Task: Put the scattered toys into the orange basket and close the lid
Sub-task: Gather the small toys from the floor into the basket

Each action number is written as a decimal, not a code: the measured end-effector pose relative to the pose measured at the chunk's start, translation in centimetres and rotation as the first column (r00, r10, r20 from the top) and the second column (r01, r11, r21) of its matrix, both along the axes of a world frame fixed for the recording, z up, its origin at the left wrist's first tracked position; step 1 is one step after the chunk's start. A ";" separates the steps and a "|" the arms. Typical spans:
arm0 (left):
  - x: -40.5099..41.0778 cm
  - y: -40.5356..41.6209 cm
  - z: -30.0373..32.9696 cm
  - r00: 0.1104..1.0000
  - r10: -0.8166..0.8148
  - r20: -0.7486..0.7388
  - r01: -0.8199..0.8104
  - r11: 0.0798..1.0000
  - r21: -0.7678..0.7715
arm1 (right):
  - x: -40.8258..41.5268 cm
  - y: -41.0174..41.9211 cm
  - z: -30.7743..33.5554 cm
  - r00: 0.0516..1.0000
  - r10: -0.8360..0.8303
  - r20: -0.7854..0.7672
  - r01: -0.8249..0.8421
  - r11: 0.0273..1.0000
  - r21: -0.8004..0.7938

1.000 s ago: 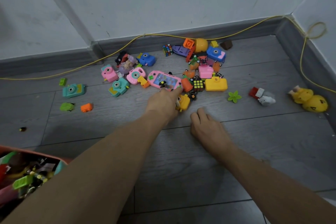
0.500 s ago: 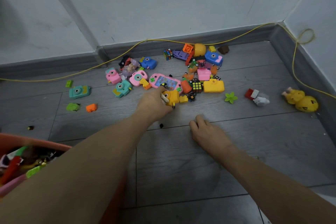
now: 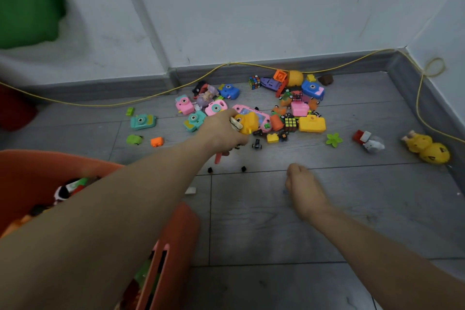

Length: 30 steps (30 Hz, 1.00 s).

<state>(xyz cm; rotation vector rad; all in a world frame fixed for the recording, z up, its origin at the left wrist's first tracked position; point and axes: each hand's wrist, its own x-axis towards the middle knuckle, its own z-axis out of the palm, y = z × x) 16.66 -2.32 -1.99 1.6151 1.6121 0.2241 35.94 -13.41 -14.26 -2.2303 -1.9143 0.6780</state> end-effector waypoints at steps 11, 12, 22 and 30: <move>-1.2 -1.3 1.1 0.991 -0.107 -0.076 0.108 0.994 0.003 | -0.1 -1.1 1.5 0.870 -0.325 -0.371 0.334 0.942 -0.041; -1.1 -1.4 1.0 0.990 -0.116 -0.081 0.116 0.993 -0.007 | -0.1 -1.3 1.6 0.889 -0.298 -0.348 0.304 0.952 -0.037; -0.5 -2.7 -1.2 0.964 -0.201 -0.172 0.189 0.978 -0.082 | -2.2 -2.2 1.0 0.996 -0.090 -0.011 0.088 0.991 -0.099; -0.6 -2.6 -1.8 0.966 -0.192 -0.171 0.166 0.974 -0.155 | -3.9 -1.7 1.2 0.978 0.148 0.149 -0.130 0.983 -0.128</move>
